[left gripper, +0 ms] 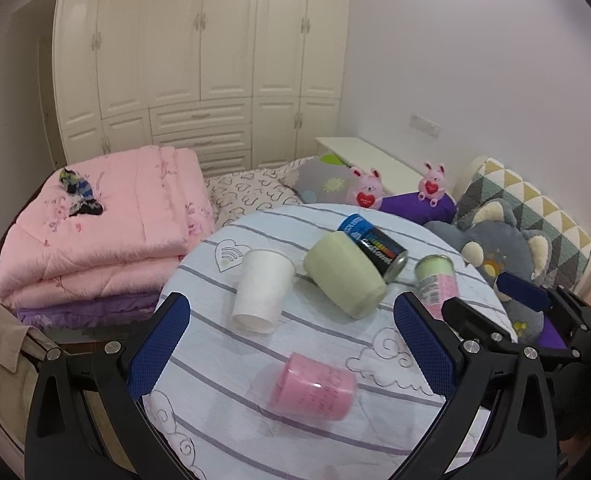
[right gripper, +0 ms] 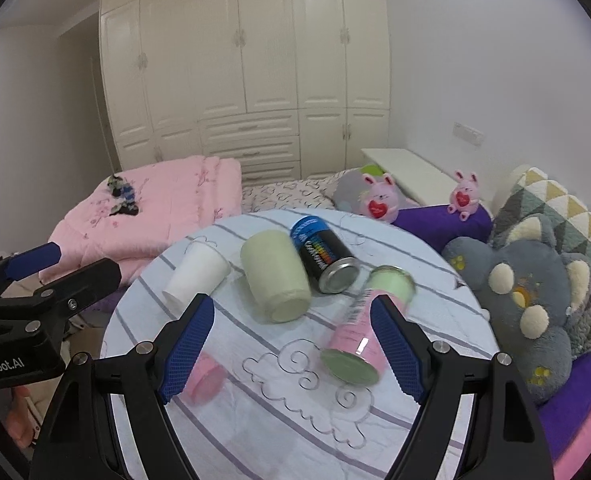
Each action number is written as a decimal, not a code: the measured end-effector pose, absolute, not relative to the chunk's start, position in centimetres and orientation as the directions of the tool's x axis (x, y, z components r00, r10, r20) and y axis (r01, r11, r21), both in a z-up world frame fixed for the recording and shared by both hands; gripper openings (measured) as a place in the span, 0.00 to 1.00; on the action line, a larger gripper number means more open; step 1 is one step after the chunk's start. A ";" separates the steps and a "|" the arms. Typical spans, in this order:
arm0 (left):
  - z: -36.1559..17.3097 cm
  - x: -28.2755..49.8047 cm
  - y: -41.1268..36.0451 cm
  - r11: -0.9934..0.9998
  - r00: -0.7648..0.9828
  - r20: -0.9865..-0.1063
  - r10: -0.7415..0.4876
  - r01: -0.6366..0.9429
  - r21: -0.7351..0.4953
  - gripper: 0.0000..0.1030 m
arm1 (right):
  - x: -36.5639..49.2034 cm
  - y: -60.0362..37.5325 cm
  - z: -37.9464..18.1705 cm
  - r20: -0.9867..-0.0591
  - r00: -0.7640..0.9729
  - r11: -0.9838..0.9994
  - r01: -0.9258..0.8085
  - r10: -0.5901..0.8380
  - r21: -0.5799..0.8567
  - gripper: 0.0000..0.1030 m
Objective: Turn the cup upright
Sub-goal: 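Move the right gripper toward the pale green cup lying on its side, then close the right gripper around the pale green cup's body and lift it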
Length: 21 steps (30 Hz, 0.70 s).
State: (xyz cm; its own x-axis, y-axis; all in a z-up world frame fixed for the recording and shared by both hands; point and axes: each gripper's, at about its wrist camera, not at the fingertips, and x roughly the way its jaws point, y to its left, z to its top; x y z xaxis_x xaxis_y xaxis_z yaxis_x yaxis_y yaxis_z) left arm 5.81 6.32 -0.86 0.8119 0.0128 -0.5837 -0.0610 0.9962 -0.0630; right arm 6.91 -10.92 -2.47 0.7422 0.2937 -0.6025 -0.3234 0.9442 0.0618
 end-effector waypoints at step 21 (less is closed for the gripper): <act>-7.0 15.1 8.6 0.984 0.721 -0.691 -0.050 -0.081 -0.156 1.00 | 19.3 -6.4 -12.1 -0.834 0.492 0.949 -0.294 0.252 0.113 0.79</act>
State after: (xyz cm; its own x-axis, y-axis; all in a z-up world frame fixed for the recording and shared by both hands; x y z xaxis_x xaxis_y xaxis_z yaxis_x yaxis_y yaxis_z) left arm 15.06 8.60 -7.04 0.7214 -0.0500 -0.6907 -0.0814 0.9844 -0.1562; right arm 19.30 -6.36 -12.09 0.4918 0.2517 -0.8335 -0.2938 0.9491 0.1132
